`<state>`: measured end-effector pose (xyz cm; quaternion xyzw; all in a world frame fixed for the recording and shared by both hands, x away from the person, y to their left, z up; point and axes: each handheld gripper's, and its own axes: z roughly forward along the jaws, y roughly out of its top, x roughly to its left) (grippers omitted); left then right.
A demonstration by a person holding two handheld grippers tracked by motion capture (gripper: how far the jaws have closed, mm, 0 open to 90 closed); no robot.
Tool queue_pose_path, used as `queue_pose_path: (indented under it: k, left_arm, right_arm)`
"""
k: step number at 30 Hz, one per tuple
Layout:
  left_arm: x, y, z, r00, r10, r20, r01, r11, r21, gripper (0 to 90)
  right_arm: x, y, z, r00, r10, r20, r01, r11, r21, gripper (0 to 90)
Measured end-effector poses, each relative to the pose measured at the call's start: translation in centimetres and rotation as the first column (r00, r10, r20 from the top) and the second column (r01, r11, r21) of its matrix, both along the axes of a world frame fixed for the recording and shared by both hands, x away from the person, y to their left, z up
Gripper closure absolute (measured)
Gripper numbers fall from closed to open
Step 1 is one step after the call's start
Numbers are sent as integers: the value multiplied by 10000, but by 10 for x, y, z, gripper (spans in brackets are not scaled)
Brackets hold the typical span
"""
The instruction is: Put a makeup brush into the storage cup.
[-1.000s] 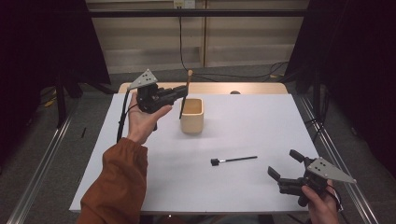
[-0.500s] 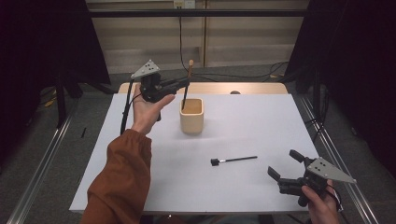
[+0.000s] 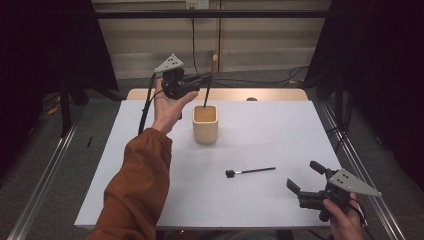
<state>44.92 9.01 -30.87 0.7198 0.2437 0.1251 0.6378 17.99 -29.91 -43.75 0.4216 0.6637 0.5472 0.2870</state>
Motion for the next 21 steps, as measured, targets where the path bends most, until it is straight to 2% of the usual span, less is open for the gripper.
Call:
queue_pose_path:
  k: [6,11,21]
  left_arm:
    - [5,3,-14,9999,87,-147,-85,9999,125,840]
    - [6,5,-24,9995,126,-286,-125,9999,55,840]
    - [8,8,-37,9994,229,-271,-224,9996,156,841]
  right_arm:
    - [-1,-1,0,10000,46,55,-46,10000,-75,0]
    - [-1,0,0,10000,-4,48,5,10000,-57,0]
    - [-1,0,0,10000,19,34,-19,10000,-87,0]
